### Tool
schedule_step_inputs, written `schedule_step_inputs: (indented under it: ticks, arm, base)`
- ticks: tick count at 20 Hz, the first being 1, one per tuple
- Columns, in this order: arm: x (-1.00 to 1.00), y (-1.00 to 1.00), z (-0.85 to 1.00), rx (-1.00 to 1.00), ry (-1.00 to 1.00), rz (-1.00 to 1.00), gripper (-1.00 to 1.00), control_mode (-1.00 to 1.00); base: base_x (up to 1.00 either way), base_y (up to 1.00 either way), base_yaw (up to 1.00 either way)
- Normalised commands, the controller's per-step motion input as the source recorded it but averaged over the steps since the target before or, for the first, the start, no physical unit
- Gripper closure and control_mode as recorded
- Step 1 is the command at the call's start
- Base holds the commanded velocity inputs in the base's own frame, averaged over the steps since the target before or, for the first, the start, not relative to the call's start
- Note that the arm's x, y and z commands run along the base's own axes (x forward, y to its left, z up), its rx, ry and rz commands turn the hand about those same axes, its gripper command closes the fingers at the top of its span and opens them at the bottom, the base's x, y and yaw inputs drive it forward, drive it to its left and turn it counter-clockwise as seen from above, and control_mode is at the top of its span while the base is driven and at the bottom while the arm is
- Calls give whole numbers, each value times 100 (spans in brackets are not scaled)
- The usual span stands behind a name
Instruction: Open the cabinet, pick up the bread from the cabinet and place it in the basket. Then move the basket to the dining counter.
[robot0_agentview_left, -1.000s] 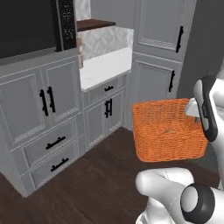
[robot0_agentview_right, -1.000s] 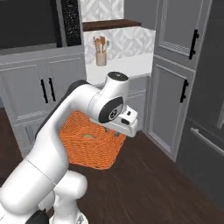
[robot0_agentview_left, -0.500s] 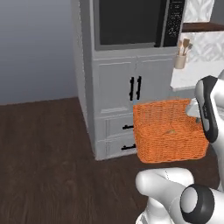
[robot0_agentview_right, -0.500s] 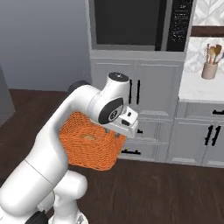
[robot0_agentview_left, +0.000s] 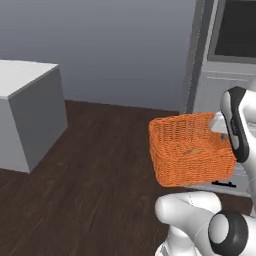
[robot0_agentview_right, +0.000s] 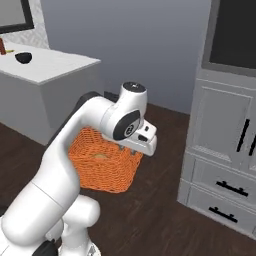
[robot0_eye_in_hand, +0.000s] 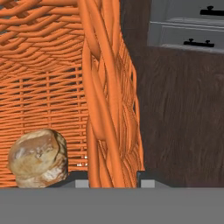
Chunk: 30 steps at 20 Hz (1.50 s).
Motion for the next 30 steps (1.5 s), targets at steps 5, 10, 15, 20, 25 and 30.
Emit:
schedule_step_inputs:
  ticks: [5, 10, 15, 20, 25, 30]
  arm:
    - [0, 0, 0, 0, 0, 0, 100, 100]
    - [0, 0, 0, 0, 0, 0, 100, 100]
    - [0, 0, 0, 0, 0, 0, 100, 100]
    - [0, 0, 0, 0, 0, 0, 100, 100]
    - [0, 0, 0, 0, 0, 0, 100, 100]
    - [0, 0, 0, 0, 0, 0, 100, 100]
  base:
    - [100, 45, 27]
    - [100, 30, 15]
    - [100, 13, 18]
    - [100, 0, 21]
    - [100, 0, 24]
    - [100, 0, 27]
